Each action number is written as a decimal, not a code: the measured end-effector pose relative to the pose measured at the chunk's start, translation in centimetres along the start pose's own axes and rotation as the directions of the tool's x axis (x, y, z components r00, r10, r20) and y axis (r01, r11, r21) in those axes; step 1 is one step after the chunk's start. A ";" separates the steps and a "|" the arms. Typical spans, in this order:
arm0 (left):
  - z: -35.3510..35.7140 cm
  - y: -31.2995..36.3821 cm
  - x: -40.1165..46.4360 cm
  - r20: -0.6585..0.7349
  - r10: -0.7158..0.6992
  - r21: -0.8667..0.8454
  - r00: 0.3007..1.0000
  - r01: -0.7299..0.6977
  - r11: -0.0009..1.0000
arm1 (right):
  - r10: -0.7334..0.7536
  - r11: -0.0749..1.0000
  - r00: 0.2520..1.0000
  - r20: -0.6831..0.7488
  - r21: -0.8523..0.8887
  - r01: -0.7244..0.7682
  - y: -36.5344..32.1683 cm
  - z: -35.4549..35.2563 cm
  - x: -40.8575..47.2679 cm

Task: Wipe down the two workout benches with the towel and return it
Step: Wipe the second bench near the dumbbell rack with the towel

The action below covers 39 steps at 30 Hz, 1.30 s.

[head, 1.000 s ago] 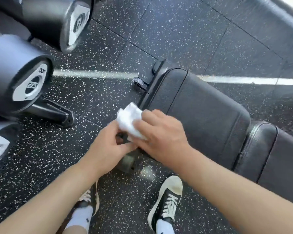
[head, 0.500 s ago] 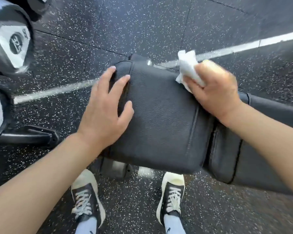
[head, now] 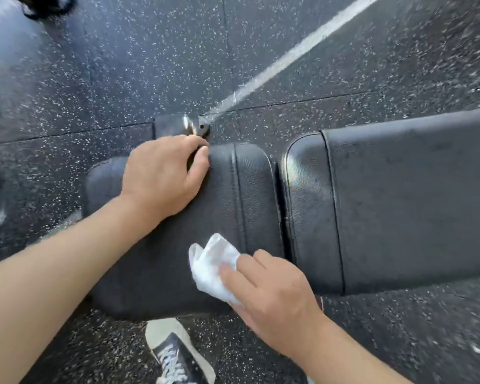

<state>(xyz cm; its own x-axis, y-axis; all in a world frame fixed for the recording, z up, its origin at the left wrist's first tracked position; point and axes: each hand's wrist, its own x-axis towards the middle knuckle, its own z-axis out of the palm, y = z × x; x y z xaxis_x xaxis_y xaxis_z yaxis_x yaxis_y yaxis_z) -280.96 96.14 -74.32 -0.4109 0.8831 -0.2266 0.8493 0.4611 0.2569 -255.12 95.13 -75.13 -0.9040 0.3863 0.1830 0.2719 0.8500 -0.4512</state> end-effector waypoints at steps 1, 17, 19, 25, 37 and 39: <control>0.1 0.0 0.0 -0.010 -0.010 -0.013 1.000 0.010 1.000 | 0.029 0.999 0.999 -0.034 -0.012 -0.030 0.9 -0.2 1.0; 0.4 -0.3 0.5 0.007 0.074 0.023 0.997 -0.074 0.997 | 0.511 0.853 0.769 -0.384 0.119 -0.508 2.4 0.9 10.1; 0.5 -0.7 0.5 0.016 0.120 0.029 0.993 -0.121 0.992 | 0.522 0.841 0.750 -0.407 0.099 -0.531 0.3 1.2 6.5; 0.5 -1.4 -0.2 -0.005 0.290 -0.031 0.957 -0.290 0.957 | 0.694 0.667 0.481 -0.536 0.226 -0.710 -6.4 4.4 -1.6; 0.2 -8.3 -7.7 0.044 0.684 0.141 0.729 -0.682 0.718 | 0.791 0.386 0.116 -0.600 0.343 -0.857 -5.7 4.6 1.2; 0.4 -8.2 -7.6 0.038 0.681 0.153 0.731 -0.678 0.719 | 0.811 0.322 -0.060 -0.582 0.529 -0.785 -8.4 6.7 0.2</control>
<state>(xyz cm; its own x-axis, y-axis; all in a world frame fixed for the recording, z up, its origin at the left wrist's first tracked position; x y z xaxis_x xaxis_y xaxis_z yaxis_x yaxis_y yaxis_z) -284.65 85.60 -75.04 0.2910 0.9564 -0.0264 0.9399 -0.2806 0.1943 -259.82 85.69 -77.12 0.4664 0.8747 0.1314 0.6229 -0.2194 -0.7509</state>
